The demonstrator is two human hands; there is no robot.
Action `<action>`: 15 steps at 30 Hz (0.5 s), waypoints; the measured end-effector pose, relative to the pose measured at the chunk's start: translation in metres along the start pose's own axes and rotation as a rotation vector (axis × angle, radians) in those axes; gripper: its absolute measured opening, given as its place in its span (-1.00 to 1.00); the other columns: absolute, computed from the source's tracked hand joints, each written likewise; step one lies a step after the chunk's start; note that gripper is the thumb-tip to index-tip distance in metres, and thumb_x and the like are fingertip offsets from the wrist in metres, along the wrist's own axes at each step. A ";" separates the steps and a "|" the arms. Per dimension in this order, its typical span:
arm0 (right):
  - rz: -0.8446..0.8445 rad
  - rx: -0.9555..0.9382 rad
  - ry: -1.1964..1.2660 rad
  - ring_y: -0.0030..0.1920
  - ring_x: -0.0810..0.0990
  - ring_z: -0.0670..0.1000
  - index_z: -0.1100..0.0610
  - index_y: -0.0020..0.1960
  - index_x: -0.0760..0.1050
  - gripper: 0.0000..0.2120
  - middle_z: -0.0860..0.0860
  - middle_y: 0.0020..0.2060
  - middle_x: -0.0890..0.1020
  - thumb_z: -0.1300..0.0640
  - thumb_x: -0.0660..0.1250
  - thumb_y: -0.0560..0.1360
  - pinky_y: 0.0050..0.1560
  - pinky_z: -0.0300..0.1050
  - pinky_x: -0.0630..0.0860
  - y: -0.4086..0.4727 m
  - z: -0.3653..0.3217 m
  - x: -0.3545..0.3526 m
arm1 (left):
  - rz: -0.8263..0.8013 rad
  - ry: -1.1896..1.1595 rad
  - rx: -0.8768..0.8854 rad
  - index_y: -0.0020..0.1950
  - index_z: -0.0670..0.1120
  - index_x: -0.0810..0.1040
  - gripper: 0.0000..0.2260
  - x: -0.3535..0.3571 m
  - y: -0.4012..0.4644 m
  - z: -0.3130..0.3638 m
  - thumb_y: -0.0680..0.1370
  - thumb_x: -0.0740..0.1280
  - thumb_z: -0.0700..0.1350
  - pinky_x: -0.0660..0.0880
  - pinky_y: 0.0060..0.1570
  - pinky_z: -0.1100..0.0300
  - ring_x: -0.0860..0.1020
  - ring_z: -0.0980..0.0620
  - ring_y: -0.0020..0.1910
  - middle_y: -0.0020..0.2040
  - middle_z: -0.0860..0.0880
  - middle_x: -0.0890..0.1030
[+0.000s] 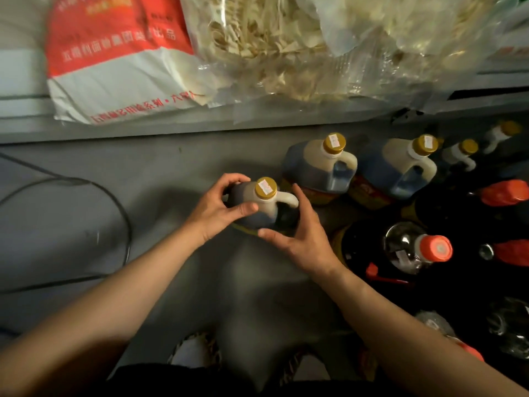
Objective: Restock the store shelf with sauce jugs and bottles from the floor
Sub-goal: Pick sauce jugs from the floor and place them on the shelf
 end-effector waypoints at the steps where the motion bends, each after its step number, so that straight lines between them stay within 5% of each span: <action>1: 0.024 -0.005 0.019 0.57 0.20 -0.06 -0.07 0.64 0.02 0.09 -0.02 0.58 0.23 -0.18 0.60 0.32 0.54 0.00 0.29 0.002 0.007 0.002 | -0.009 0.002 -0.015 0.07 0.41 0.48 -0.48 0.000 0.001 0.000 0.17 0.47 0.47 0.48 0.27 0.12 0.51 0.02 0.29 0.22 0.10 0.58; 4: 0.064 -0.022 0.088 0.58 0.19 -0.08 -0.01 0.65 -0.02 0.07 -0.02 0.58 0.21 0.13 0.61 0.38 0.54 -0.13 0.28 0.006 0.020 0.008 | -0.009 0.007 -0.048 0.02 0.52 0.44 -0.59 0.004 0.005 0.000 0.22 0.44 0.37 0.43 0.10 0.40 0.49 0.06 0.26 0.19 0.16 0.54; 7: 0.089 -0.034 0.128 0.54 0.27 -0.08 0.01 0.64 0.04 -0.01 -0.02 0.55 0.28 0.26 0.56 0.42 0.37 -0.45 0.33 0.013 0.023 0.006 | 0.036 -0.067 -0.055 0.11 0.34 0.46 -0.52 0.005 0.007 -0.001 0.23 0.45 0.34 0.41 0.05 0.47 0.51 0.08 0.19 0.17 0.11 0.55; 12: 0.107 -0.054 0.165 0.47 0.37 -0.11 0.03 0.58 0.13 -0.09 -0.06 0.47 0.36 0.16 0.60 0.40 0.43 0.06 0.45 0.023 0.031 0.000 | 0.062 -0.094 -0.082 0.12 0.28 0.45 -0.30 0.003 0.013 -0.003 0.10 0.39 0.58 0.44 0.00 0.46 0.52 0.23 0.12 0.16 0.14 0.57; 15: 0.151 -0.074 0.174 0.42 0.43 -0.10 0.01 0.50 0.23 -0.12 -0.06 0.41 0.42 0.05 0.64 0.33 0.38 0.13 0.49 0.028 0.028 -0.005 | 0.061 -0.086 -0.124 0.10 0.36 0.48 -0.37 0.000 0.015 -0.004 0.11 0.38 0.58 0.47 0.01 0.39 0.54 0.21 0.14 0.17 0.13 0.59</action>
Point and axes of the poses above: each hand's wrist, its own y-axis towards the middle knuckle, its own x-axis out of the palm, z = x × y, the point moved 10 cm from there along y, towards the middle knuckle
